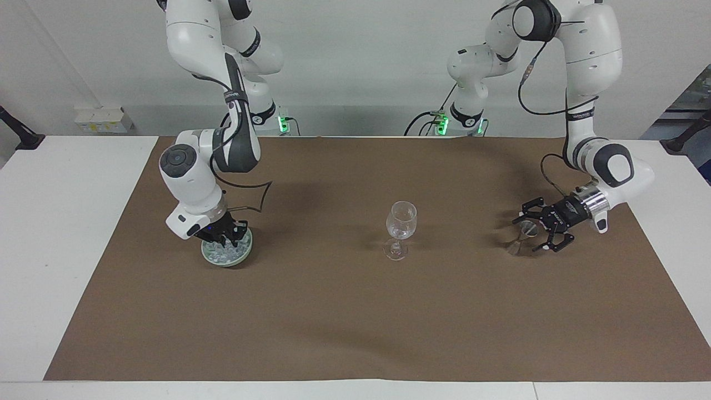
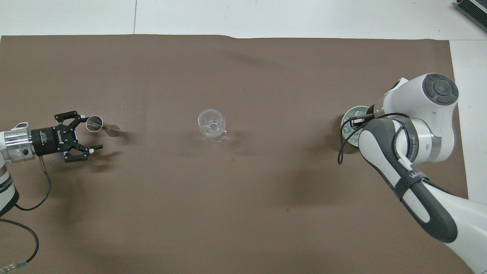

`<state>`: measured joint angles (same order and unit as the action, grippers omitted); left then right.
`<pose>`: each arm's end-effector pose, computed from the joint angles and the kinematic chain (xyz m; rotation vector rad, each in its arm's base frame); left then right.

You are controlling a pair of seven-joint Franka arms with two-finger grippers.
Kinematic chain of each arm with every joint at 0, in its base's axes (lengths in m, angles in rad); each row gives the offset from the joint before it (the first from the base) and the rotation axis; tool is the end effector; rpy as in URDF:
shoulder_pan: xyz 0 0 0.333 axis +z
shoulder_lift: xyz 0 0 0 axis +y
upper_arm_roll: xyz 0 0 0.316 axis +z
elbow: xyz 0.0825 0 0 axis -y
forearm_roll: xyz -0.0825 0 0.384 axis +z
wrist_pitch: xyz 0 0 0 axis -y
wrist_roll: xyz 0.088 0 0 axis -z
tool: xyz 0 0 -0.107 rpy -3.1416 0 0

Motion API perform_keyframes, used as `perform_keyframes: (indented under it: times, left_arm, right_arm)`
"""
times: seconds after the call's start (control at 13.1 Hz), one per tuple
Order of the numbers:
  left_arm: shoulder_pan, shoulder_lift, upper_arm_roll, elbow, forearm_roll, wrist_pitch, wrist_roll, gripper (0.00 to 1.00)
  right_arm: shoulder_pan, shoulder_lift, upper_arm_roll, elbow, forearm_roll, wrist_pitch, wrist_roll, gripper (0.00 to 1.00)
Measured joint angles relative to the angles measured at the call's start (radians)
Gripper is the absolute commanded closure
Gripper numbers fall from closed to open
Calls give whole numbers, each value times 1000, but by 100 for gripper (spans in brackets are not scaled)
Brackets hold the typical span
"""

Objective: Pour wine and add ice with both arms
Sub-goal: 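Open the left gripper to release the cup and withdraw it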

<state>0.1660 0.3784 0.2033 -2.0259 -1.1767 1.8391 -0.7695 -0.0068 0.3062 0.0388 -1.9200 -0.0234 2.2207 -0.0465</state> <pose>0.5550 0.1328 0.2616 1.3539 1.7464 -0.7748 0.6158 0.0178 0.3334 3.1315 0.1425 -0.0082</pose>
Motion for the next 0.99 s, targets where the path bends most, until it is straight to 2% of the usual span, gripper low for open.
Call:
perform_keyframes:
  times: [0.23, 0.76, 0.99]
  left_arm:
    - [0, -12, 19, 52, 122, -17, 8, 0]
    - [-4, -59, 56, 258, 433, -133, 34, 0]
    - [-63, -68, 143, 315, 484, -195, 125, 0]
  right_arm:
    - [0, -1, 0, 10, 0, 0, 0, 93]
    - [0, -42, 3, 33, 1, -2, 0, 93]
    - [0, -70, 3, 35, 1, -7, 0, 93]
